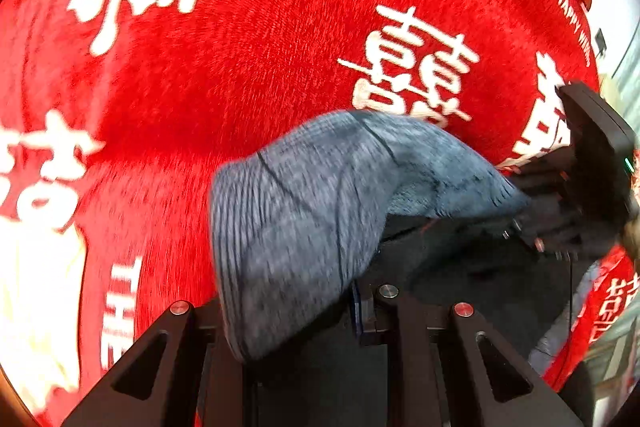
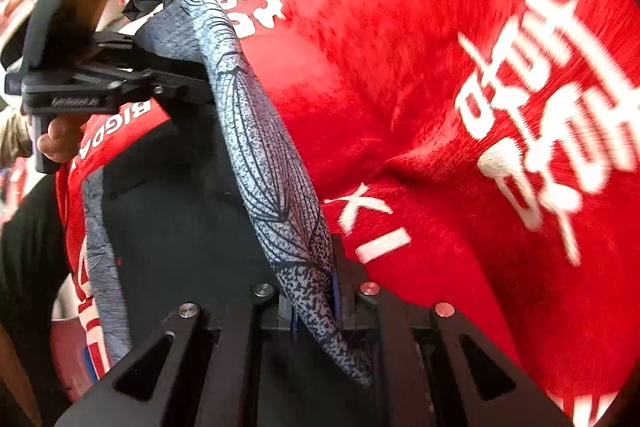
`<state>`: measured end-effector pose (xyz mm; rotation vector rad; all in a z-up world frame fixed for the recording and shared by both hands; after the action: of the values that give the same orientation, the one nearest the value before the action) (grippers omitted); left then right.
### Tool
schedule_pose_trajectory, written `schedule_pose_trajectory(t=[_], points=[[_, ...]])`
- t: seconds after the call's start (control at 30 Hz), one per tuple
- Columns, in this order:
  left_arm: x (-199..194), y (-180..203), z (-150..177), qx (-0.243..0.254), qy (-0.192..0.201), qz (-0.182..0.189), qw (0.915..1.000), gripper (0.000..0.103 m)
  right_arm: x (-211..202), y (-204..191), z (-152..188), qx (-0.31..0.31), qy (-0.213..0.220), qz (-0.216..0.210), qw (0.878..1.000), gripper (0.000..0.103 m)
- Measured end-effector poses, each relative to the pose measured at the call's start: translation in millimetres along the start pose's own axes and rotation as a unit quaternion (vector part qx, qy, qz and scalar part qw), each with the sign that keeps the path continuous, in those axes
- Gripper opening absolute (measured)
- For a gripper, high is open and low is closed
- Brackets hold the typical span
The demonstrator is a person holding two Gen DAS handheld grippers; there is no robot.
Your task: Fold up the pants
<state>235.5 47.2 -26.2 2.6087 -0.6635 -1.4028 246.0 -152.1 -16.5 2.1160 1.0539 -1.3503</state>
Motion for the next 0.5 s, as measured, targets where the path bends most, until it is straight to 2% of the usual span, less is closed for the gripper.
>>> schedule_pose_trajectory(t=[0.17,0.23,0.3,0.4,0.5], points=[[-41,6,58,-0.020,0.014,-0.003,0.9997,0.025,-19,-87,14,-0.022,0.013,0.111,0.994,0.012],[-48,7,85,-0.023,0.007,-0.018,0.9995,0.025,-26,-114,27,-0.015,0.019,0.150,0.988,0.012],[-49,4,115,-0.030,-0.009,-0.032,0.9990,0.025,-15,-130,44,-0.012,0.016,0.186,0.982,0.012],[-44,-12,152,-0.080,-0.054,-0.026,0.9950,0.026,-2,-163,60,-0.029,0.009,0.236,0.971,0.012],[-58,-18,161,-0.130,-0.046,-0.034,0.9898,0.028,22,-191,74,-0.037,-0.005,0.273,0.961,0.012]])
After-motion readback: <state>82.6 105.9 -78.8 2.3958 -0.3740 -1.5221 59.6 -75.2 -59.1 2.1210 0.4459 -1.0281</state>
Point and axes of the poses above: each gripper's, at about its wrist camera, not at the fingertips, and x roughly the way its jaws point, y to its right, z to its underside, the point moved 1 cm from there along x, roughly the way its jaws point
